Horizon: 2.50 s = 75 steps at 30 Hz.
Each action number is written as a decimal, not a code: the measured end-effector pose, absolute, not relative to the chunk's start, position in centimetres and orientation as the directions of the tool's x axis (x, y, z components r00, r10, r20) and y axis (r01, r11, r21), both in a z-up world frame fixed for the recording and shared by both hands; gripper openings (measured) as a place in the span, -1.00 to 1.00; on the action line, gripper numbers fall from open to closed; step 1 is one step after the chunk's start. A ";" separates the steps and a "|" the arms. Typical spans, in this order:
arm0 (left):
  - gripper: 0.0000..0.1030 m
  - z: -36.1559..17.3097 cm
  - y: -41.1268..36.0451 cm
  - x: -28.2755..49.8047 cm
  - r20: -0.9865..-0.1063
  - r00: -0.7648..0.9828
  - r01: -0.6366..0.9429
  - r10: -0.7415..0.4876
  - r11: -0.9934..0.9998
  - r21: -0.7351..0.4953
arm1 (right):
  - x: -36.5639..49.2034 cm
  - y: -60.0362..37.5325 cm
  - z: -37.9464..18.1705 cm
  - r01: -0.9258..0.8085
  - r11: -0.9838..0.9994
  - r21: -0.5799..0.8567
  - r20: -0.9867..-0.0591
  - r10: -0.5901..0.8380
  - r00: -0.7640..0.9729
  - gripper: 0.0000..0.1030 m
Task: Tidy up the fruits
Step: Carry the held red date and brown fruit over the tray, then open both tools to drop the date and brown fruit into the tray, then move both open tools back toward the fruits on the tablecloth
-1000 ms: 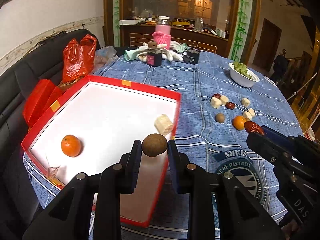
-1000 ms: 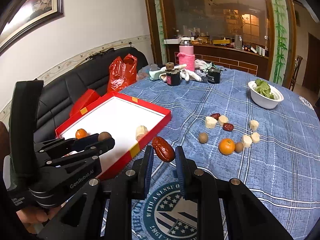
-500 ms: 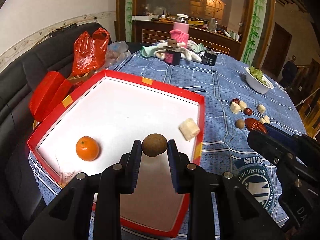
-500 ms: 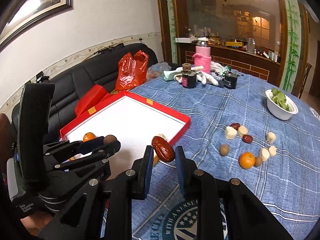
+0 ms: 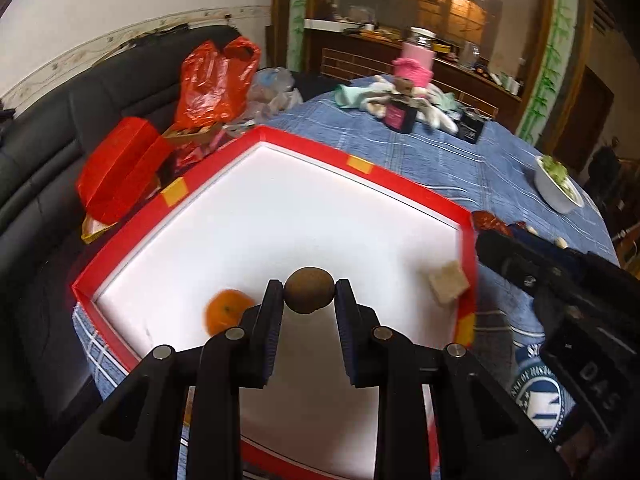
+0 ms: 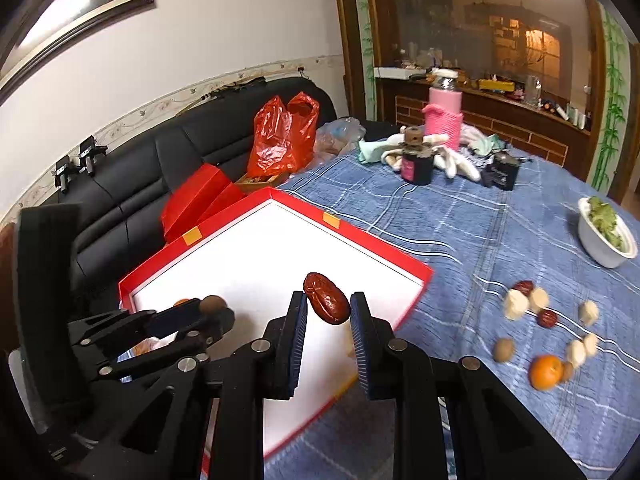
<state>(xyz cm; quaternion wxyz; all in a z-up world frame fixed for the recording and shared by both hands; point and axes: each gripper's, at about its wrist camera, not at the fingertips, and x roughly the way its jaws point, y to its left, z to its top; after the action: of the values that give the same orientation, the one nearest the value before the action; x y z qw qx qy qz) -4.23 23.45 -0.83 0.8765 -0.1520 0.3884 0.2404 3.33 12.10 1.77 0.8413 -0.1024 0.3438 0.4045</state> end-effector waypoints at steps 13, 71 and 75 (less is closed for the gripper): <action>0.11 -1.2 25.8 -3.9 -0.760 0.494 -0.646 0.423 0.763 0.005 | 5.0 17.5 -2.7 -0.782 0.614 0.110 -0.767 0.553 0.326 -0.50; 0.45 -1.3 5.5 2.2 -0.752 0.642 -0.230 0.151 0.973 -0.001 | 8.3 -14.1 -0.7 -0.368 0.914 0.173 -0.684 0.380 0.622 0.91; 0.45 -1.3 5.7 2.2 -0.736 0.666 -0.217 0.125 0.976 -0.032 | 9.6 -14.4 -1.5 -0.368 0.910 0.193 -0.697 0.391 0.602 0.87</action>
<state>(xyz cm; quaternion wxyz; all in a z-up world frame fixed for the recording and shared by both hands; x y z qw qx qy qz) 2.23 5.69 -1.28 0.9108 -0.0584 0.3978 0.0939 9.60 -14.38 -1.46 0.8947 0.0145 0.3927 0.2121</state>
